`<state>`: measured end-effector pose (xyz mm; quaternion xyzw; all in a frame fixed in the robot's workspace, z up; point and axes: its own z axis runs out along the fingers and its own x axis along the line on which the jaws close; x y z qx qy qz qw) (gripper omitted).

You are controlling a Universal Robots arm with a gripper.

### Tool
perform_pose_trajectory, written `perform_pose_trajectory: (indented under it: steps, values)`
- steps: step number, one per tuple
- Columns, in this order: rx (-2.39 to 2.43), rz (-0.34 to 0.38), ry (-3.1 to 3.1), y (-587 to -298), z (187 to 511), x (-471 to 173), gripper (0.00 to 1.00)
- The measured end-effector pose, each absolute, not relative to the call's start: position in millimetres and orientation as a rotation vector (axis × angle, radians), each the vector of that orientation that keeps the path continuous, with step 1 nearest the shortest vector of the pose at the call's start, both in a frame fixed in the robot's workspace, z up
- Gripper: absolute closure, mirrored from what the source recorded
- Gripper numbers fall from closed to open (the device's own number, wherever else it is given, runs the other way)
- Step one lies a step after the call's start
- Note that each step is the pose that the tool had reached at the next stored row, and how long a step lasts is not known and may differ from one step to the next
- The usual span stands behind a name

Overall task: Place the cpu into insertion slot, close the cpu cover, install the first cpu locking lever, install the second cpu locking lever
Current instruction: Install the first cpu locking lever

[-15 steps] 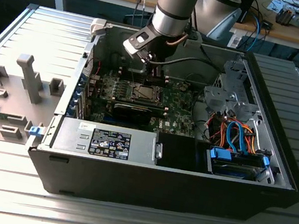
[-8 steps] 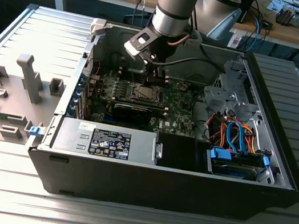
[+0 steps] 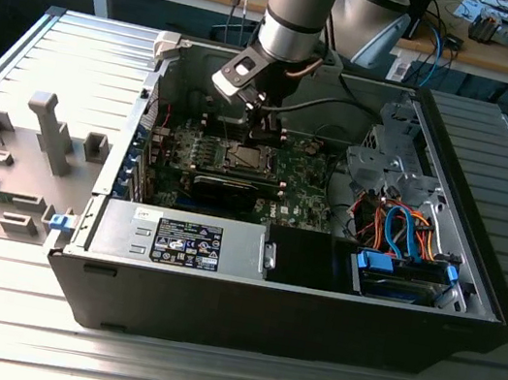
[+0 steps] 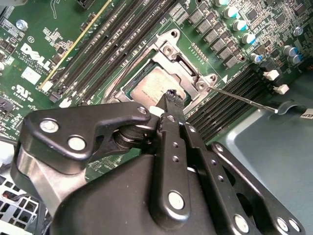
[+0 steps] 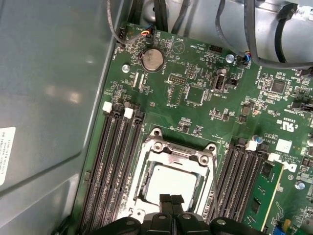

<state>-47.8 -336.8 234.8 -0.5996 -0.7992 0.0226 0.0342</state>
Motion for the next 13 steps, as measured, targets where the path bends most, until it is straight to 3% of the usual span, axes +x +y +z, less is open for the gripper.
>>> perform_pose_trajectory:
  steps: [13]
  values:
    - [-1.795, 0.071, -2.494, -336.9, 234.8, -47.7, 0.89]
